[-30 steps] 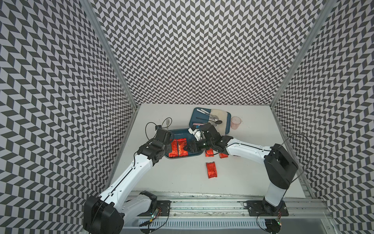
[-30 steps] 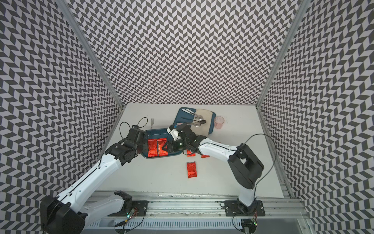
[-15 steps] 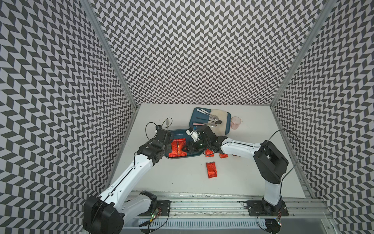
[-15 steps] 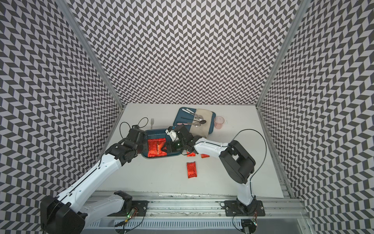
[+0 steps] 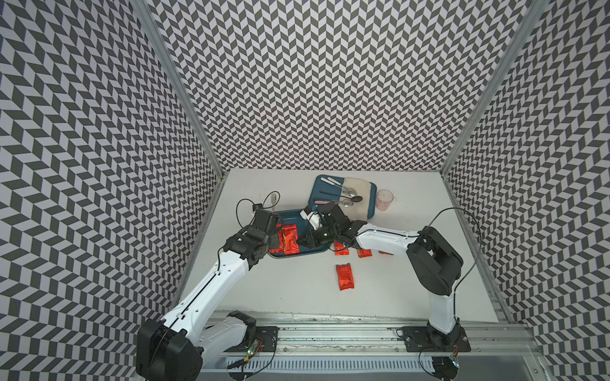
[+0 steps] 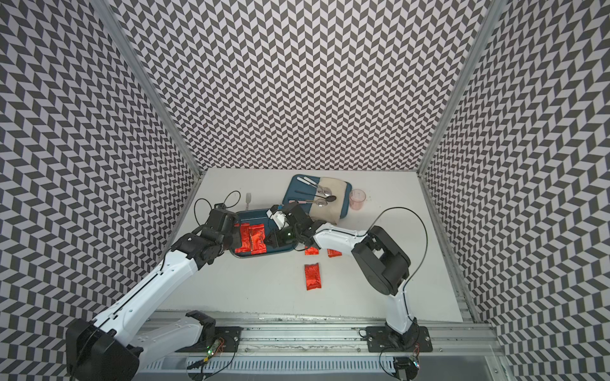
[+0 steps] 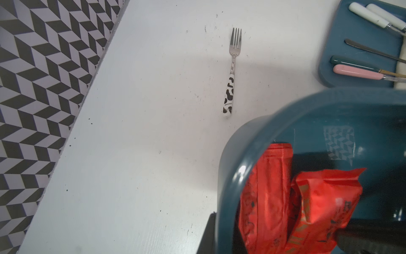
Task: Take the tea bags out of the storage box
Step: Pick up the tea bag from the storage box.
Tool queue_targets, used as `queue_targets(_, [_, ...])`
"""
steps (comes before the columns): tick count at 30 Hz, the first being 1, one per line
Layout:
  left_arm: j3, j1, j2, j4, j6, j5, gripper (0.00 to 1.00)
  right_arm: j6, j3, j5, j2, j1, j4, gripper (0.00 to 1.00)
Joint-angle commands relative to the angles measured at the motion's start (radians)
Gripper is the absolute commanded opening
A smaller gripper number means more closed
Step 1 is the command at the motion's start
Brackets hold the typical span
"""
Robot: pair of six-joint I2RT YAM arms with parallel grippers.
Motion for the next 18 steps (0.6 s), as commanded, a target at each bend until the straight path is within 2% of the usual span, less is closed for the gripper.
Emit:
queue_targets(1, [0.003, 0.0, -0.015, 0.035, -0.007, 0.008, 0.0, -0.013, 0.012, -0.004, -0.026, 0.009, 0.056, 0.0])
queue_targets(13, [0.005, 0.0, -0.015, 0.034, -0.007, 0.008, 0.0, -0.062, -0.053, 0.101, -0.194, -0.001, -0.004, 0.0])
queue_targets(18, [0.003, 0.0, -0.014, 0.034, -0.008, 0.006, 0.0, -0.089, -0.063, 0.1, -0.261, -0.034, -0.081, 0.0])
